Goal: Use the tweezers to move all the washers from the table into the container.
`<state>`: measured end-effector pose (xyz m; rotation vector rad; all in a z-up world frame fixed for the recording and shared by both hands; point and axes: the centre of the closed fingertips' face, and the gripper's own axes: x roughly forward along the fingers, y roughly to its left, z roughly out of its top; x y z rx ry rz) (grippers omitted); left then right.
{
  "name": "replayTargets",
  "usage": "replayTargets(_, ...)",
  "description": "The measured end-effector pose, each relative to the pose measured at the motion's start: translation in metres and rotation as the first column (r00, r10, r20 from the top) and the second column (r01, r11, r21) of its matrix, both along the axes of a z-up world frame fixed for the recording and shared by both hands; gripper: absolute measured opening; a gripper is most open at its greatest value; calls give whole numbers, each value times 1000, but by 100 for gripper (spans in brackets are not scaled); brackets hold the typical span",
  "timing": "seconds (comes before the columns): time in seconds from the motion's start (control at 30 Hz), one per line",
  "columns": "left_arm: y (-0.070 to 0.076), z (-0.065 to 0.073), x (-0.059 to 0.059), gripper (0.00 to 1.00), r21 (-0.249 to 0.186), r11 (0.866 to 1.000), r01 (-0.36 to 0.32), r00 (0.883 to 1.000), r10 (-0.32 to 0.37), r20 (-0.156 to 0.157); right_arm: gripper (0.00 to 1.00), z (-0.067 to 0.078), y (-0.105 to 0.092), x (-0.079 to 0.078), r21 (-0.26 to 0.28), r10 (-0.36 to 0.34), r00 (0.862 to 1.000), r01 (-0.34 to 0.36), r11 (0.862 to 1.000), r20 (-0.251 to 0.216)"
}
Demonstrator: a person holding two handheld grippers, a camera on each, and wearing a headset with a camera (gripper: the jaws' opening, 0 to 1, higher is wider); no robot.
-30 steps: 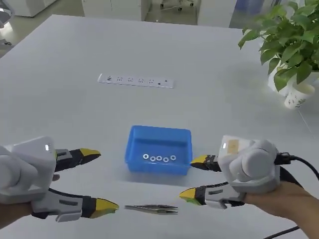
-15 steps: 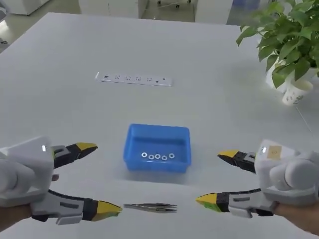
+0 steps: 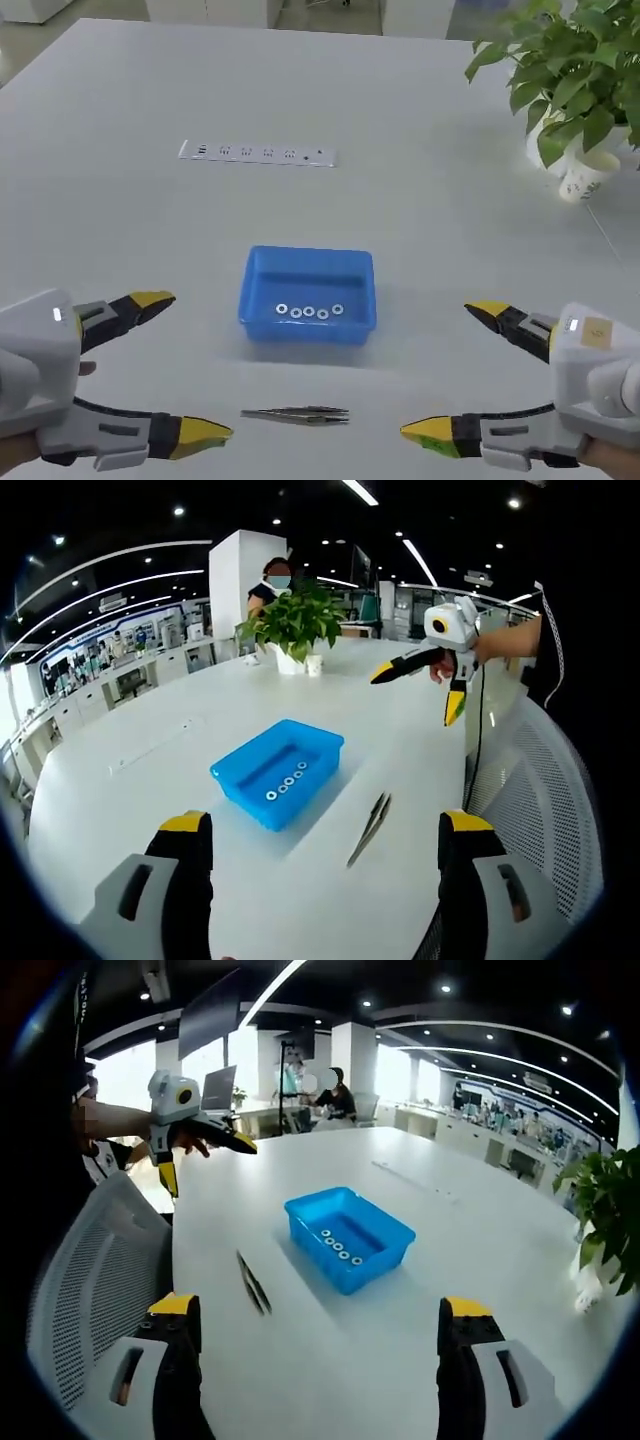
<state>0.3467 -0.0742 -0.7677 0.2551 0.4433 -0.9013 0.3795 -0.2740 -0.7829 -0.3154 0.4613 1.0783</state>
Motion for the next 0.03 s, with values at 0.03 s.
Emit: replayTargets(0.03, 0, -1, 0, 99, 0, 1000, -5, 1000, 5, 0, 100, 0, 0, 0, 0, -1, 1000, 1, 1000, 3)
